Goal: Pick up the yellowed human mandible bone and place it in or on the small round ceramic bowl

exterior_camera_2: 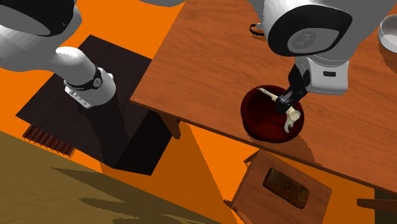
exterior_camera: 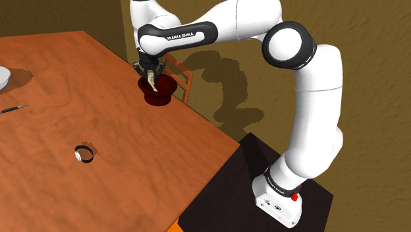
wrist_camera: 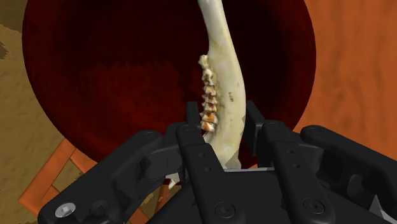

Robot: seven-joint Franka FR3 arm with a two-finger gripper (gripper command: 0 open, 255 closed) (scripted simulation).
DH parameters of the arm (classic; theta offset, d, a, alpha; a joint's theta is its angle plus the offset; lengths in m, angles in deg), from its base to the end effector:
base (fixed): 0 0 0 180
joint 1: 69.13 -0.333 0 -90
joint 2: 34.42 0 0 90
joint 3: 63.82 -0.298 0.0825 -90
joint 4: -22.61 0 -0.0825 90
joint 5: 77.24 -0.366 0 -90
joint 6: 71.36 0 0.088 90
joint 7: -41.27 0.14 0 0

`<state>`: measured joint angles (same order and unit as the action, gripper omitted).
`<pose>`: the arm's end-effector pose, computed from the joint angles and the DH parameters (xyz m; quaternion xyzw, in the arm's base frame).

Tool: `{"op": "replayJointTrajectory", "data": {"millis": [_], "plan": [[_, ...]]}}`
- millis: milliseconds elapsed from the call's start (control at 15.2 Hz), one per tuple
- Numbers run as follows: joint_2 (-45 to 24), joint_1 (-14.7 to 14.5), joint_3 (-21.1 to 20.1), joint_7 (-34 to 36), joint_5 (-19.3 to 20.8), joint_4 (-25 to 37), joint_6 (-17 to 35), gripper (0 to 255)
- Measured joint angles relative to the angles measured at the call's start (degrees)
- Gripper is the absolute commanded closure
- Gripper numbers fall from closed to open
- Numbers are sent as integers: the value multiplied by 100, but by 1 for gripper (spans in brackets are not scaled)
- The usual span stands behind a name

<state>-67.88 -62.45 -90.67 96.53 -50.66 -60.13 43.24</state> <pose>0.6711 0.1499 0.3393 0.9653 -0.2456 0.0690 0.0567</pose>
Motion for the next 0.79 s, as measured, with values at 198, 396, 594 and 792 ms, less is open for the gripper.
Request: {"op": "replayJointTrajectory", "data": {"millis": [198,396,594,792], "plan": [[0,0,0,0,0,0,1,0],[0,2,2,0,1,-3,0,0],[2,2,1,1,1,-2,1,0],[190,-2,-64,-43,-93,82,-255,0]]}}
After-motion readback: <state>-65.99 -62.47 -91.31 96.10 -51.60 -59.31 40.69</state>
